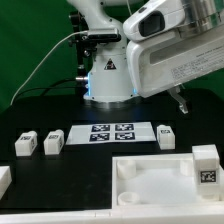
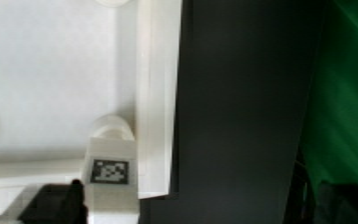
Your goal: Assemble one leg
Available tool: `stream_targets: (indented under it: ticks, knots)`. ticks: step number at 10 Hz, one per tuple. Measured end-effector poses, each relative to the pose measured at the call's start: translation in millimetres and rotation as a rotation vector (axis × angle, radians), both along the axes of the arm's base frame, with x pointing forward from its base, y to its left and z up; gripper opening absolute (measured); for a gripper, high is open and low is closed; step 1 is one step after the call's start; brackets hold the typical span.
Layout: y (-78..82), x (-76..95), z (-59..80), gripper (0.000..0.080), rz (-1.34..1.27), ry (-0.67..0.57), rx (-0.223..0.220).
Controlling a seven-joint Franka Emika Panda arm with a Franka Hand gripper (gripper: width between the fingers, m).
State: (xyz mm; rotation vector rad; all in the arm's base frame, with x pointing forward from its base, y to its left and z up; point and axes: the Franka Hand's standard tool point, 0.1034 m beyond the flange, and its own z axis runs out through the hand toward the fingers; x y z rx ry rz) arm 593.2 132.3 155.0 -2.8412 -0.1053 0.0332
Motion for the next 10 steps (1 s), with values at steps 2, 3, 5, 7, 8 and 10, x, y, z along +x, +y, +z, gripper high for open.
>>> stream_targets:
  ticks: [2, 3, 5, 7, 8, 10]
  knots:
    - [-21.6, 5.2, 1.7, 0.0649, -0.107, 0.059, -0.042]
    - [-25.7, 13.9, 6.0, 0.0649, -0.204, 0.071, -0.085]
    - [-12.1, 19.5, 1.1, 0.0649, -0.198, 0.042, -0.136]
    - [-14.8, 17.7, -17.4, 0.0649, -0.181, -0.005, -0.128]
    - [-14.2, 18.3, -16.7, 0.0649, -0.18, -0.007, -0.128]
    - [-14.0, 18.0, -17.0, 0.0649, -0.179, -0.007, -0.128]
